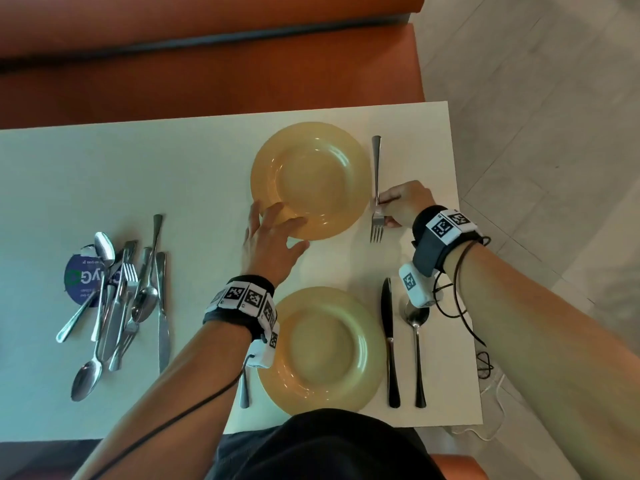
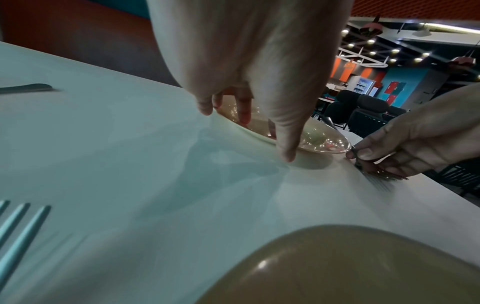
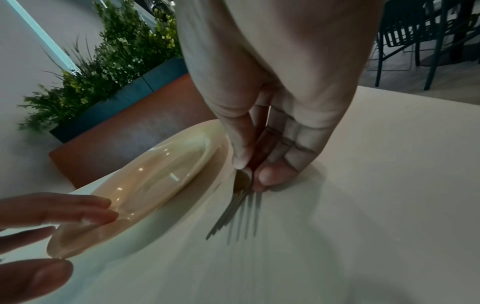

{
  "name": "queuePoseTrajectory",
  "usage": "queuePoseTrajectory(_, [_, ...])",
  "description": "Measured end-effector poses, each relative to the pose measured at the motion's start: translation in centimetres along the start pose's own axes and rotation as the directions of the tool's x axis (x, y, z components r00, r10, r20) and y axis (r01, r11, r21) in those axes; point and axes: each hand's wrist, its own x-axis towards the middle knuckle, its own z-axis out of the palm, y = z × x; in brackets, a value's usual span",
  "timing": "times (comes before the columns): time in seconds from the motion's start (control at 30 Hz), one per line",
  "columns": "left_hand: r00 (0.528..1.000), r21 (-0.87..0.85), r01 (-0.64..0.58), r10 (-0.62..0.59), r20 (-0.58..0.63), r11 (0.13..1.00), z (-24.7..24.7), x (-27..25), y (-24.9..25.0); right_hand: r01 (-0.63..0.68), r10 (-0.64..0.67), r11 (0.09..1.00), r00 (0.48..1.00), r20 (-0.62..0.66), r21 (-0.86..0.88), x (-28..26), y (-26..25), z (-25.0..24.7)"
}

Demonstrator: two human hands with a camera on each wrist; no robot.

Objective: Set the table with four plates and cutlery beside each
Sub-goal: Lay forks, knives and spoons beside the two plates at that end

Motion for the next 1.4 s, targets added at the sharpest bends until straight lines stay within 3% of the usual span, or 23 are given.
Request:
queuePoseTrajectory(0.43, [0.998, -0.027, 0.038, -0.039, -0.045, 0.999, -0.4, 0.6, -1.1, -0.071, 0.071, 0.993, 0.997, -0.008, -0.097, 0.6, -2.1, 0.3])
queuePoseTrajectory(0.73, [0.998, -0.02, 0.049, -0.05, -0.024, 0.999, -0.5, 0.5, -1.1, -0.03, 0.016, 0.972, 0.998, -0.059, -0.234, 1.3, -2.1, 1.0])
queuePoseTrajectory(1.0, [0.999, -0.013, 0.028, -0.028, -0.028, 1.0, -0.7, 0.2, -1.0, -0.027, 0.009, 0.974, 0.996, -0.084, -0.224, 1.3, -1.7, 1.3])
queuePoseTrajectory(1.23, [0.985, -0.06, -0.033, 0.022, -0.171, 0.998, -1.5, -2.1, -2.1, 0.01, -0.021, 0.984, 0.998, -0.059, -0.179, 0.1, -1.5, 0.5])
queuePoseTrajectory(1.4, [0.96, -0.165, 0.028, -0.073, -0.271, 0.986, -2.5, -6.5, -6.1, 0.065, -0.07, 0.996, 0.993, -0.09, -0.059, -2.3, 0.0, -1.4])
